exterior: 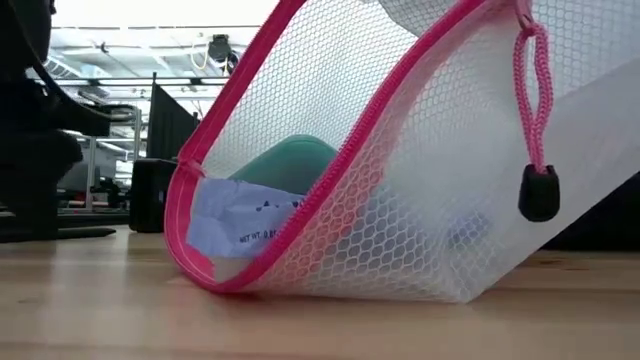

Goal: Unpack backpack
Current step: Put the black pen into the white zip bag

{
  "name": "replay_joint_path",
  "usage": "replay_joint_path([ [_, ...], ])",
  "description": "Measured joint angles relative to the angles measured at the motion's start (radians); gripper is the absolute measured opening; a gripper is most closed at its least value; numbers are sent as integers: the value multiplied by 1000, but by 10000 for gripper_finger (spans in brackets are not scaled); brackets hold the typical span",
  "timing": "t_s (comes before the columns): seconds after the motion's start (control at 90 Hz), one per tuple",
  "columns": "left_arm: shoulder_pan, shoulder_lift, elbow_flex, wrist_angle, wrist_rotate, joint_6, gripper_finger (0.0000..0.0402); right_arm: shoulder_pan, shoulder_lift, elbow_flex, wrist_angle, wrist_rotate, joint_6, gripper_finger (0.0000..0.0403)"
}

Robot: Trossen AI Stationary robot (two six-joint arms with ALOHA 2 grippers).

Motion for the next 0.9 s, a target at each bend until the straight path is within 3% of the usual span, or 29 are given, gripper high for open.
replay_joint_path([
  [0.367, -2, 10, -60, 128, -24, -2, 129, -2, 0, 0, 6, 0, 0, 0],
  [0.633, -1, 12, -63, 177, -40, 26, 18, -2, 0, 0, 5, 0, 0, 0],
  [0.9, -12, 16, -38, 164, -48, 27, 17, -2, 0, 0, 6, 0, 1, 0],
])
